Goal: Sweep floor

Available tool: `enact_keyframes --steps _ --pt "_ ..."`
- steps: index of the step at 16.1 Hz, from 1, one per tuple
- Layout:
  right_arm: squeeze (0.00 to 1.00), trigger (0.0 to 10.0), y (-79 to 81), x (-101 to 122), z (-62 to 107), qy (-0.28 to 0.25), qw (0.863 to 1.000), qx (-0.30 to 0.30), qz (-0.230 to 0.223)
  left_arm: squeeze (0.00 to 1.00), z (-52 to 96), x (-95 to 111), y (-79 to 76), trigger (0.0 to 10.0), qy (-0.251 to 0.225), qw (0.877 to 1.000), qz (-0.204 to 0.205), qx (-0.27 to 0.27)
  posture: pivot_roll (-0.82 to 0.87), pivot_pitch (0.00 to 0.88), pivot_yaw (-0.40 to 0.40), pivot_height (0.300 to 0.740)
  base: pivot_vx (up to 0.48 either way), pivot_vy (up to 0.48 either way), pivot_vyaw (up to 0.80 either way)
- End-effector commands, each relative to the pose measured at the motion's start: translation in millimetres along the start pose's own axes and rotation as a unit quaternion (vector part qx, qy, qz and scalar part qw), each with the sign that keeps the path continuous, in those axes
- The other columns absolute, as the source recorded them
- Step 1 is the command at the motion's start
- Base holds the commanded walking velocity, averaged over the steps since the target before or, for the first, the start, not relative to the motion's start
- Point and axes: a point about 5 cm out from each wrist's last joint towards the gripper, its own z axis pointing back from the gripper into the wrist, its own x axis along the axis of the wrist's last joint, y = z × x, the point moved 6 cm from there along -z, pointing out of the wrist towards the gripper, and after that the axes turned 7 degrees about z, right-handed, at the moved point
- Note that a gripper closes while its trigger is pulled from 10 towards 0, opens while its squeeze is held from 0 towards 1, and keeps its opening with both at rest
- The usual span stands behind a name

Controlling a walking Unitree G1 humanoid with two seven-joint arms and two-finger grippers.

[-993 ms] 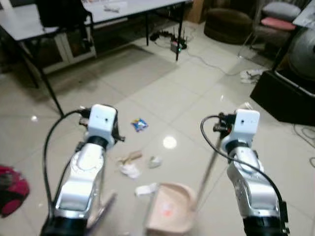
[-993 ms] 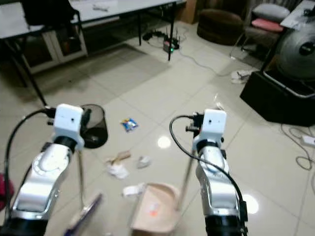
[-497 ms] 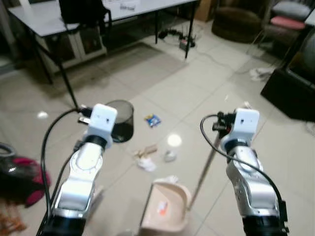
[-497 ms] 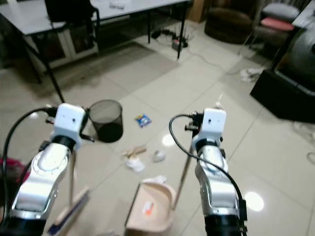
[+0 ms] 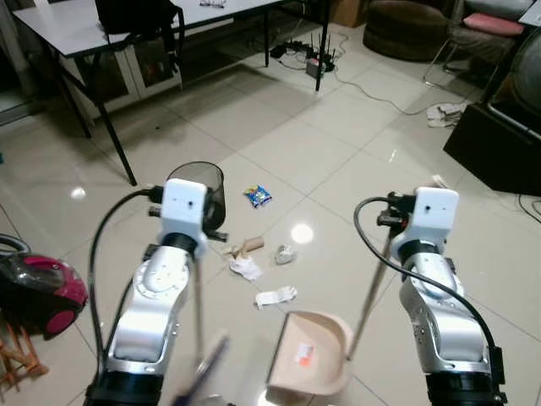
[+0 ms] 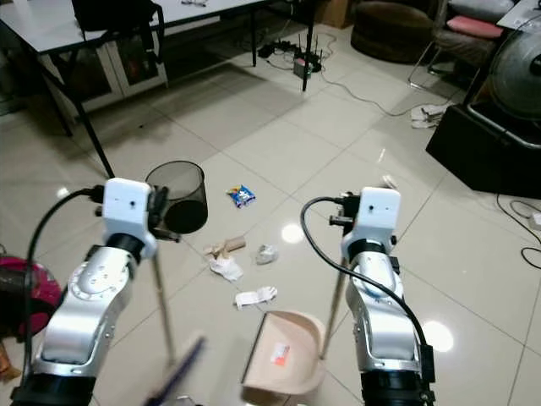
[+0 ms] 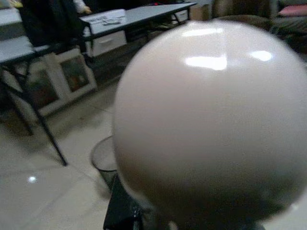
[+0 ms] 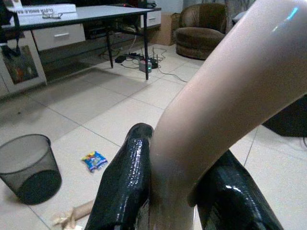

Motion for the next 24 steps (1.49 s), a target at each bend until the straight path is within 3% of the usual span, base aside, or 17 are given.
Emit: enact_keyframes --steps 1,7,12,24 --pt "0.0 10.0 4.2 12 -1.2 -0.019 1.0 0.005 -0.022 0.0 -1.9 13 0.4 10.0 -0.026 1.0 -0.008 0.0 -0.04 0.0 0.011 0.74 0.0 0.0 0.0" --pt "0.0 10.0 4.5 18 -3.7 -0.029 1.0 0.005 -0.004 0.0 -3.6 16 8.8 10.0 -0.041 0.998 -0.022 0.034 -0.04 0.0 0.007 0.74 0.284 0.0 -0.23" --pt "0.0 10.0 4.8 19 -7.7 -0.038 0.998 -0.004 0.048 0.0 -1.9 15 15.6 10.0 -0.05 0.997 -0.032 0.058 -0.04 0.0 0.003 0.74 0.292 0.0 0.0" --pt "0.0 10.0 3.7 18 -8.9 -0.037 0.998 -0.008 0.042 0.0 -2.1 15 13.2 10.0 -0.052 0.997 -0.031 0.051 -0.04 0.0 0.001 0.74 0.344 0.0 0.0"
